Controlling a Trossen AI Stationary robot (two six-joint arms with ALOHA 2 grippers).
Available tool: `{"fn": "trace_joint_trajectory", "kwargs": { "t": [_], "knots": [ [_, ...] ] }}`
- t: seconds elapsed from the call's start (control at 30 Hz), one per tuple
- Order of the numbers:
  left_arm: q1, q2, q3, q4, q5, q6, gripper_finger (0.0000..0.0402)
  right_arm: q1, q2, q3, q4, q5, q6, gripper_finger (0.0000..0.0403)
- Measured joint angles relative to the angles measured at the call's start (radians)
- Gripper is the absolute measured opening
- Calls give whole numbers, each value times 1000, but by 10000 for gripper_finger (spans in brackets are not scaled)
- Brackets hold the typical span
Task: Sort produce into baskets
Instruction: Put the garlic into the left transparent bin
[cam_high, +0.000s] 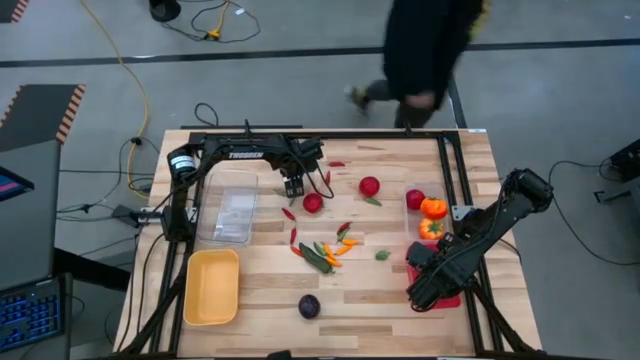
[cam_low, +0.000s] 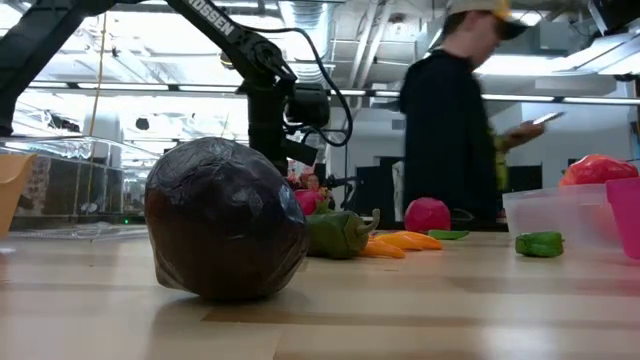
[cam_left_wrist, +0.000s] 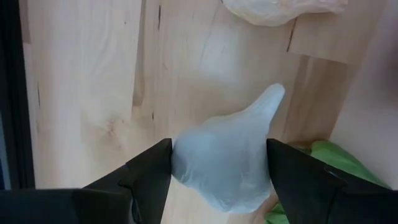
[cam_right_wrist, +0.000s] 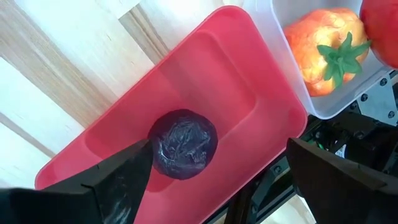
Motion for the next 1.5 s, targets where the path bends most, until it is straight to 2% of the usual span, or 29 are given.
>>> {"fn": "trace_joint_trajectory", "kwargs": {
  "t": [0.3,0.5,0.8,1.0,1.17,1.4,1.5],
  "knots": [
    [-1,1,0,1,2,-2,186,0,0,0,0,1,0,395],
    [-3,-10,0,-6,6,5,183,0,0,0,-1,2,0,395],
    [-7,-55,159,-226,18,25,184,0,0,0,-1,2,0,395],
    [-31,-128,256,-385,39,24,186,0,0,0,-2,2,0,395],
    [-51,-204,267,-487,41,-29,186,0,0,0,-2,2,0,395],
    [-78,-263,268,-730,42,-179,187,0,0,0,-1,2,0,395],
    [-91,-300,241,-719,38,-211,187,0,0,0,-1,2,0,395]
  ]
}}
